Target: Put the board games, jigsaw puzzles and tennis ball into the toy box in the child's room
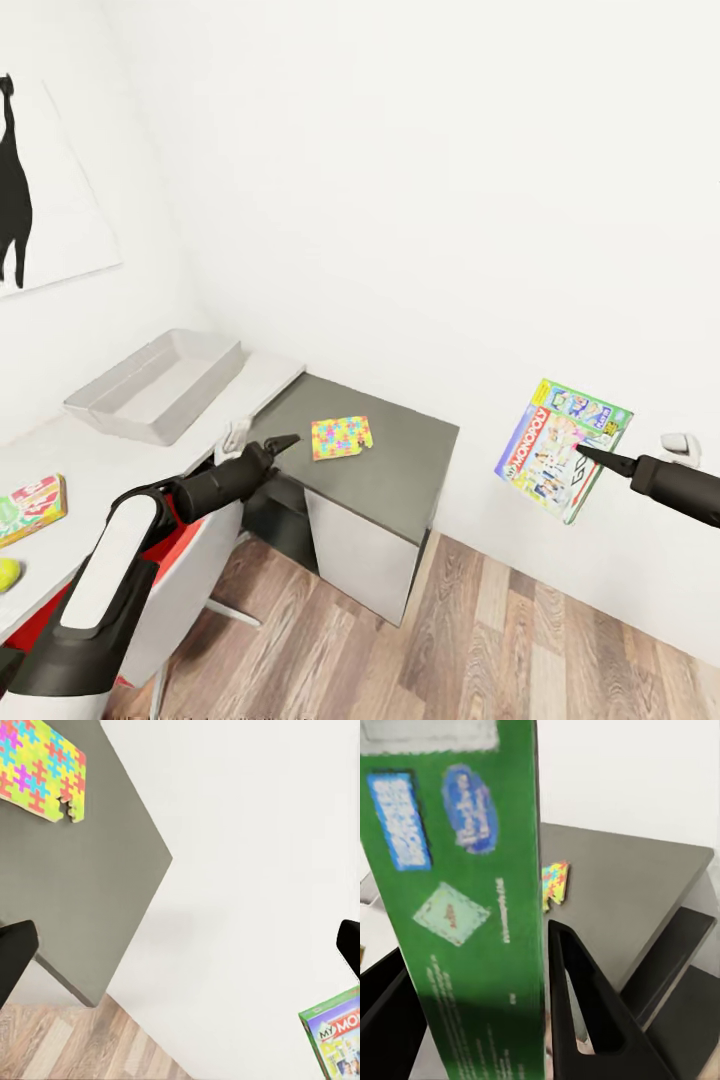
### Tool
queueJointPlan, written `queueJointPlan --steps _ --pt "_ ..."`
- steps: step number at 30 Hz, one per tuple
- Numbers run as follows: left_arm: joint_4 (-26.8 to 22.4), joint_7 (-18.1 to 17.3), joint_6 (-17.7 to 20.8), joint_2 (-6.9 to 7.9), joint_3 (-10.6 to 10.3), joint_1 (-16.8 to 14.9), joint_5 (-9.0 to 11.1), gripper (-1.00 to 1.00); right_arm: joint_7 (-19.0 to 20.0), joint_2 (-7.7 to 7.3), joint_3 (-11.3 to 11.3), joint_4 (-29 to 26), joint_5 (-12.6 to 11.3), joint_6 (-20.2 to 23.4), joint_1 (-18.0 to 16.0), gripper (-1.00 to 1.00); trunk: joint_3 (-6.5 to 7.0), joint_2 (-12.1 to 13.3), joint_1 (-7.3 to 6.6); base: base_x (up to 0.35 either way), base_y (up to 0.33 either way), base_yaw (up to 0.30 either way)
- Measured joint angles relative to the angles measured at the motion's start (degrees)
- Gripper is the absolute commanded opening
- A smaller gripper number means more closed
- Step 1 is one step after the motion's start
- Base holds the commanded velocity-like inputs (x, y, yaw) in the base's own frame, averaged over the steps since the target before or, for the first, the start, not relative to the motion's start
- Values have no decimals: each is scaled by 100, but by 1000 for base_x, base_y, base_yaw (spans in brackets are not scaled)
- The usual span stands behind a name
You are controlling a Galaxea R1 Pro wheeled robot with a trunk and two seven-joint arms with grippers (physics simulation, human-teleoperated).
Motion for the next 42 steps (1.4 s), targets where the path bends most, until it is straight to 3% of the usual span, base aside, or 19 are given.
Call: queueJointPlan --steps 9,13,22,27,31,42 --pt "-41 -21 96 8 94 16 51 100 0 -32 -81 0 -24 0 7 -100 0 0 0 0 0 290" --pt "-46 -185 114 30 142 33 68 100 -7 -9 -79 0 -16 -1 4 -100 0 0 0 0 0 291" --pt "-49 -441 166 313 295 91 99 100 -31 13 -64 0 -1 -4 -2 -100 0 0 0 0 0 291" --pt "-50 -482 220 414 319 106 252 100 -34 19 -61 1 2 -6 -2 -100 0 0 0 0 0 291" --pt "-50 -492 236 443 323 110 369 100 -34 21 -60 1 3 -6 -1 -100 0 0 0 0 0 291" --pt "-49 -497 235 454 315 107 445 100 -35 55 -27 -1 5 -5 -3 -100 -1 0 -2 109 -43 291"
